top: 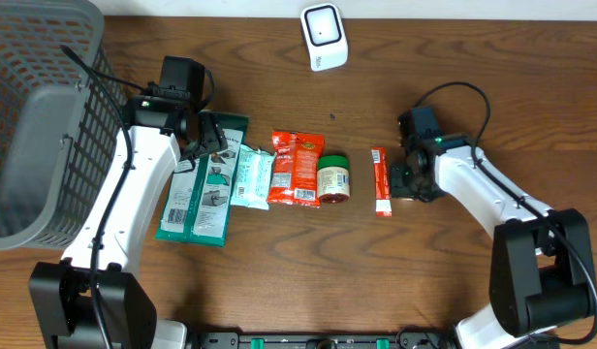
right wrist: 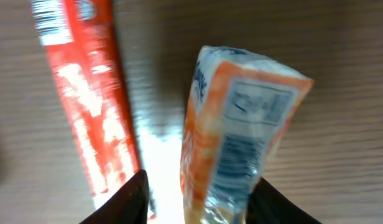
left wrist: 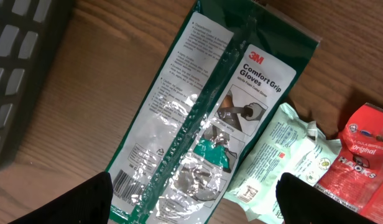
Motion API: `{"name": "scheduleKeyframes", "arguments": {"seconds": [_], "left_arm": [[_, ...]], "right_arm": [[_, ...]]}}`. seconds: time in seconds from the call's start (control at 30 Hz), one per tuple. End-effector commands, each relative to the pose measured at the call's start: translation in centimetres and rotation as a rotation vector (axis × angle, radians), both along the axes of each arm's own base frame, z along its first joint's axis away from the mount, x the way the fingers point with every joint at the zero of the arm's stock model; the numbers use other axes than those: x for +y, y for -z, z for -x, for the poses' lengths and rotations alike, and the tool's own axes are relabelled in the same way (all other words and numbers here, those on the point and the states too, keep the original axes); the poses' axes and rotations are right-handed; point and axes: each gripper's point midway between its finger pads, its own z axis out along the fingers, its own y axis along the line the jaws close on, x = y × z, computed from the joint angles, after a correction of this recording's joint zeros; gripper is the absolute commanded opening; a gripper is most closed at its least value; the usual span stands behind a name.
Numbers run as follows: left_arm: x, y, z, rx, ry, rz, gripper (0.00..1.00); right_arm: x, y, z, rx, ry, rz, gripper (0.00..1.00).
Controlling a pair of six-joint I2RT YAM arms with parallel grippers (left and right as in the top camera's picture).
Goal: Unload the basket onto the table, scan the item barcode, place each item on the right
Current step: 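Lift the Kleenex pack with the right gripper, barcode side up, then lower the Kleenex pack back onto the table with the right gripper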
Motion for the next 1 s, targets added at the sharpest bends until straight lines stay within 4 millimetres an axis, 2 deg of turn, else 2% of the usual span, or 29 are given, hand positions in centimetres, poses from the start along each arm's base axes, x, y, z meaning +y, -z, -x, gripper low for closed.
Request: {"name": "scheduleKeyframes", "arguments": {"seconds": [0.0, 0.07, 0.13, 0.2, 0.3, 0.37, 0.67, 0.83, 0.97], "left_arm": [[0.1, 0.2, 0.1, 0.008, 0.004, -0.009, 0.84], [0.1, 0.2, 0.1, 0.008, 0.004, -0.009, 0.84], [0.1, 0.2, 0.1, 0.008, 0.004, -0.009, 0.84], [0.1, 0.2, 0.1, 0.008, 0.004, -0.009, 0.84], [0.1, 0.2, 0.1, 0.008, 0.004, -0.009, 0.84], [0.1, 0.2, 0.1, 0.008, 0.004, -0.009, 0.84], [0.1, 0.2, 0.1, 0.008, 0.004, -0.009, 0.84], [0.1, 0.2, 0.1, 0.008, 0.004, -0.009, 0.84], [0.1, 0.2, 0.1, 0.008, 0.004, -0.009, 0.84]], "right_arm": [[1.7, -3.0, -1.4, -0.067, -0.046, -0.076, 0.42], [1.7, -4.0, -1.8, -0.093, -0.046, -0.079, 0.36], [1.7, -4.6, -1.9, -0.111, -0.045, -0.082, 0.23], [1.4, -4.9, -2.0, -0.121, -0.039, -0.073, 0.2], [1.2, -4.9, -2.0, -0.12, -0.033, -0.069, 0.38], [1.0, -4.9, -2.1, -0.121, -0.027, -0.069, 0.41], [-2.4, -4.9, -2.7, -0.119, 0.185, -0.094, 0.37], [-2.6, -4.8, -2.7, -0.102, 0.231, -0.203, 0.35], [-1.7, -5.0, -3.1, -0.103, 0.229, -0.382, 0.34]]}}
